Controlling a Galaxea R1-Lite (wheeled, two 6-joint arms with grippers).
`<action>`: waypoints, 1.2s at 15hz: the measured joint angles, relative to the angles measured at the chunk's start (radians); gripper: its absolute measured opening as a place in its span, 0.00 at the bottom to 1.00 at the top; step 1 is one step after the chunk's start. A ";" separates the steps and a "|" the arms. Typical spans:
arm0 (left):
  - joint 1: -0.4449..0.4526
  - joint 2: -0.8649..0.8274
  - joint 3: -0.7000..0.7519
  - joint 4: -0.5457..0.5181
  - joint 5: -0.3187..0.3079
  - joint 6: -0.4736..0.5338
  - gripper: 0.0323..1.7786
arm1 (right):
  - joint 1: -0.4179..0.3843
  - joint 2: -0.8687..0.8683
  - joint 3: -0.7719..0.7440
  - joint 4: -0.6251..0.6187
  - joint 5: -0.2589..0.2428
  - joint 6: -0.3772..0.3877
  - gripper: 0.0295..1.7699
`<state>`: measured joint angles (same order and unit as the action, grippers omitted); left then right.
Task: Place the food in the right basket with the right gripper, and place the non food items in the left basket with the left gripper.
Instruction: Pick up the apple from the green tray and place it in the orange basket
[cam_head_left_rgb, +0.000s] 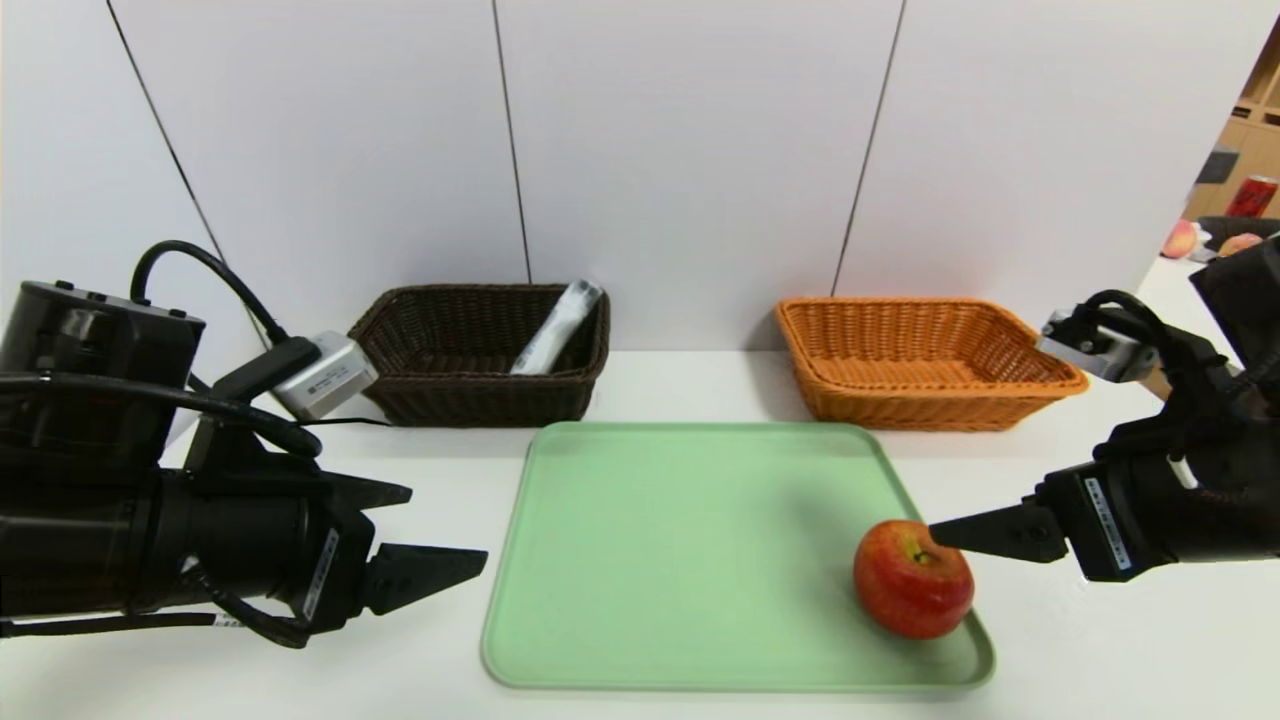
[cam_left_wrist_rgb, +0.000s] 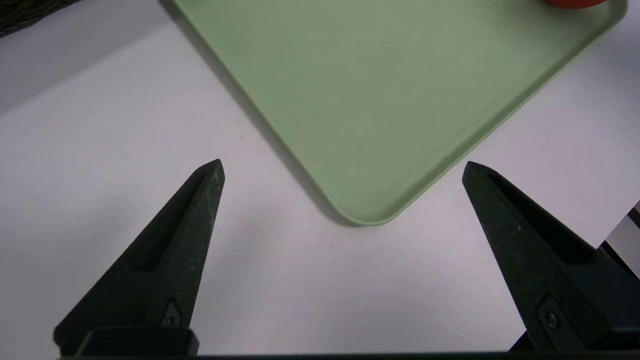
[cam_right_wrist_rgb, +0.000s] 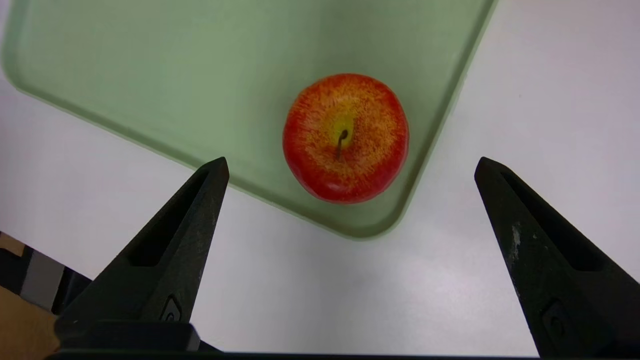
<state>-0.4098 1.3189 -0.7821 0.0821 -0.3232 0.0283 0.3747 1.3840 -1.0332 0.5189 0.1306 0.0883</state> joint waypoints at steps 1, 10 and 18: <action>0.000 0.003 0.000 0.000 0.000 0.002 0.95 | 0.011 0.024 -0.029 0.056 -0.014 0.003 0.96; 0.000 0.015 -0.001 -0.001 0.000 0.003 0.95 | 0.102 0.208 -0.087 0.107 -0.084 0.044 0.96; 0.001 0.015 0.005 -0.002 0.000 -0.002 0.95 | 0.110 0.316 -0.086 0.063 -0.127 0.040 0.96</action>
<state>-0.4089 1.3340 -0.7772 0.0798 -0.3236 0.0260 0.4849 1.7004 -1.1194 0.5815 0.0038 0.1283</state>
